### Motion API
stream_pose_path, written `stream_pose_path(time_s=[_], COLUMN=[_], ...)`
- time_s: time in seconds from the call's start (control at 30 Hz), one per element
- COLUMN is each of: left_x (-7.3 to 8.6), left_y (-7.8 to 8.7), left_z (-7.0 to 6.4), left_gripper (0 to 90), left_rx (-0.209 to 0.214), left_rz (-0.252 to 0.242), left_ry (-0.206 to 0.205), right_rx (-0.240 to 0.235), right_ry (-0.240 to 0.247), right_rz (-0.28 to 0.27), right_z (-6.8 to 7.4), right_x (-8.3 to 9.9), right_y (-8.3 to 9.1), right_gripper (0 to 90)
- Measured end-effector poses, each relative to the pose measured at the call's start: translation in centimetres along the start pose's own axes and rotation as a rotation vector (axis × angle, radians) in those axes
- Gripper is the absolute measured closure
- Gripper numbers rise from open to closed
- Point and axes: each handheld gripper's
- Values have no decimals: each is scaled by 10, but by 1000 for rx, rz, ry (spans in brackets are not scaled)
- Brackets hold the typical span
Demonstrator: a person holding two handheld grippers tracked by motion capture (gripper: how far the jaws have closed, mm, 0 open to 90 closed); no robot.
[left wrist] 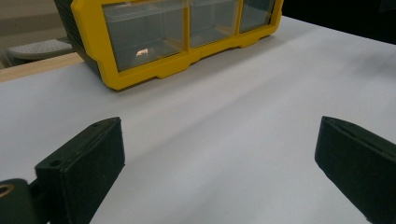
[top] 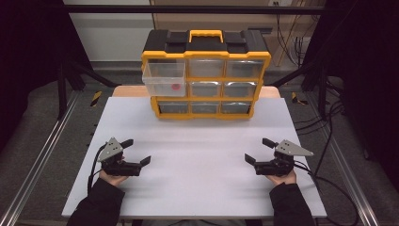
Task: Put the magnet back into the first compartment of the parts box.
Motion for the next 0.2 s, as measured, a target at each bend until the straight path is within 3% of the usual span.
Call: stream_pose_path(time_s=[0.2], left_x=[0], left_y=[0], left_z=[0], left_gripper=[11], left_rx=[-3], left_rz=[4], left_ry=[-1], right_rx=[-11], right_ry=[-8], right_rz=[9], right_z=[-5], right_x=[6], right_y=[0], right_gripper=[9])
Point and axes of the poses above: each handheld gripper's, and its own axes: y roughly backward along the jaws, x roughly out of its underside, z roughly to its left, and after that the axes turned 7 degrees about z, right-handed
